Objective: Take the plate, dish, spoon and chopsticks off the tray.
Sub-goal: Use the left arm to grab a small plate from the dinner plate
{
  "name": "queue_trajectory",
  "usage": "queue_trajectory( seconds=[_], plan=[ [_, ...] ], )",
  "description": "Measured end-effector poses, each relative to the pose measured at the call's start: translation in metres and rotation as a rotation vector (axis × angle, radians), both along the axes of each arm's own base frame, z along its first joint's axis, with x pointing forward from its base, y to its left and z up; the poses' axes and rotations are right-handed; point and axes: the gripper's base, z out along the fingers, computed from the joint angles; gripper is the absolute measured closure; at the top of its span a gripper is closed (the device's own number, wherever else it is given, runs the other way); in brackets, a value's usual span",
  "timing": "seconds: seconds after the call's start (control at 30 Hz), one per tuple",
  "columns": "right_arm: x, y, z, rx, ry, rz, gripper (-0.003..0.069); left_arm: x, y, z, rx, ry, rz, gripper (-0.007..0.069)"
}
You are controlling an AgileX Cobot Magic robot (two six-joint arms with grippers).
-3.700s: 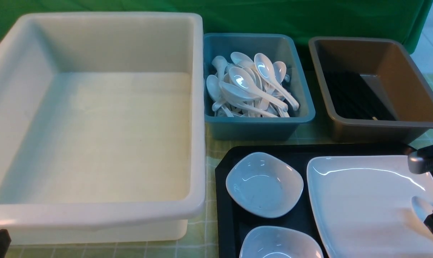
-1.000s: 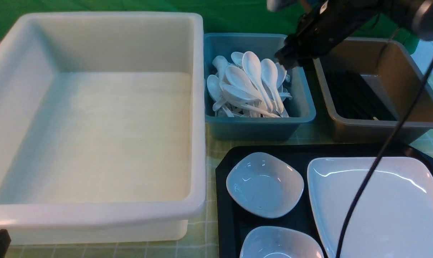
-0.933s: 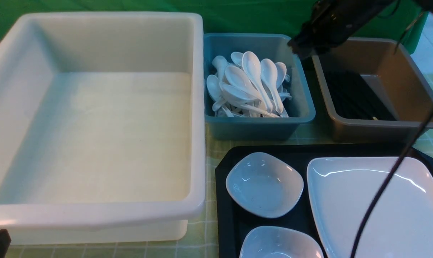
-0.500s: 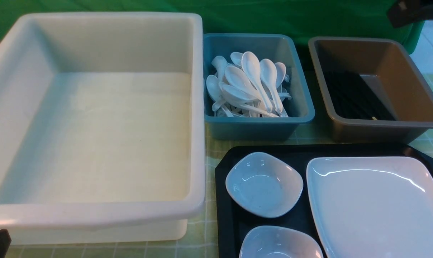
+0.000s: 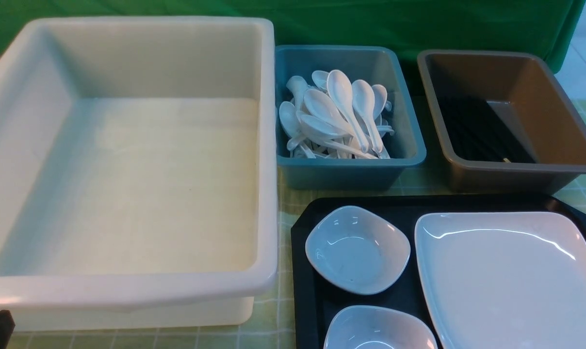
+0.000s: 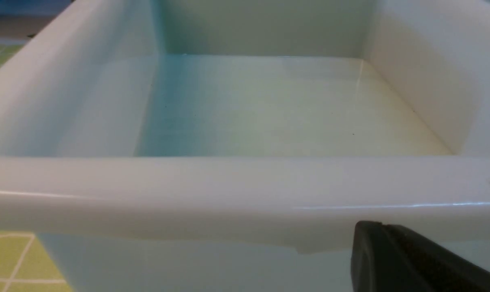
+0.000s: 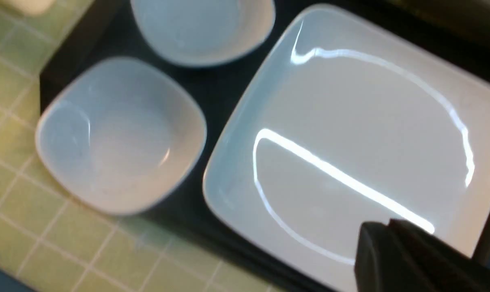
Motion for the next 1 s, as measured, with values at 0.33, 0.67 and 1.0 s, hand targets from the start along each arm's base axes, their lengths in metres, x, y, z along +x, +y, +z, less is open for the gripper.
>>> queue_trajectory(
  seconds=[0.33,0.67,1.0],
  plan=[
    [-0.04,-0.013,-0.037,0.044,-0.082,-0.03,0.0638,0.0,0.0,0.0,0.0,0.0,0.0,0.0626],
    [-0.038,-0.013,-0.025,0.098,-0.253,-0.046,0.0622,0.0,0.0,0.0,0.0,0.0,0.0,0.0626],
    [-0.035,-0.013,-0.022,0.114,-0.305,-0.053,0.0608,0.0,0.001,0.0,0.072,-0.001,0.006,0.0626]
  ],
)
